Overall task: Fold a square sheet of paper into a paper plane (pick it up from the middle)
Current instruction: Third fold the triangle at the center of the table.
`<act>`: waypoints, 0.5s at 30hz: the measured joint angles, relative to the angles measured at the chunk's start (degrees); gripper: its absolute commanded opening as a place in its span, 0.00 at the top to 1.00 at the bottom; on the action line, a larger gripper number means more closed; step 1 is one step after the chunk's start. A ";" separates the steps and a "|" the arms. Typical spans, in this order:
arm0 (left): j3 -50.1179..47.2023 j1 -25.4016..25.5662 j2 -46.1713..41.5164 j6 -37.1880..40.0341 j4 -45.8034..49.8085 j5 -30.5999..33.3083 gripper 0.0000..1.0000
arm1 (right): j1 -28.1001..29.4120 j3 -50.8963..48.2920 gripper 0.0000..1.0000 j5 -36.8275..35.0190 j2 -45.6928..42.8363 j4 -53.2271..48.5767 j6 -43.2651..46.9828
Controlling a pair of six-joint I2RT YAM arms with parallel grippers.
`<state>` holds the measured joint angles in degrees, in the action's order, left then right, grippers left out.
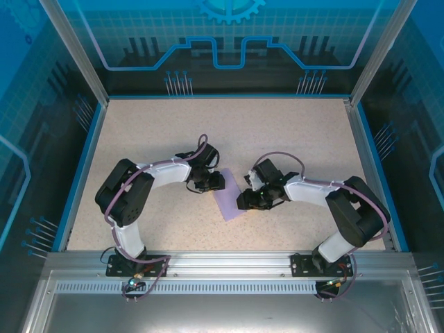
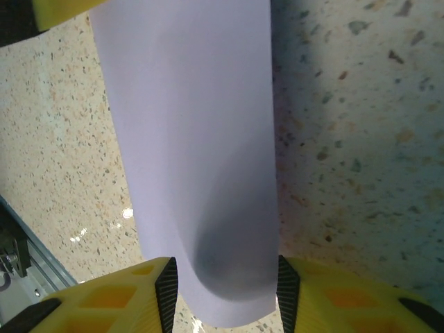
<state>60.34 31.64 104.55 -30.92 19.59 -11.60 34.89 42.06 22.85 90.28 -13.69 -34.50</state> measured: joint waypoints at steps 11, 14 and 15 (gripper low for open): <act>0.00 0.00 0.17 0.96 -0.04 -0.04 0.67 | -0.22 -0.48 0.55 3.76 -2.69 3.39 -3.67; 0.02 0.00 0.28 1.09 -0.28 -0.22 0.67 | -0.87 -1.73 0.55 6.27 -3.98 6.08 -5.44; 0.02 0.00 0.35 1.09 -0.37 -0.22 0.67 | -1.14 -2.12 0.55 6.86 -4.15 6.86 -5.95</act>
<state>60.36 31.64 104.90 -29.82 19.22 -11.81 33.76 39.94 29.71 86.13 -6.83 -40.45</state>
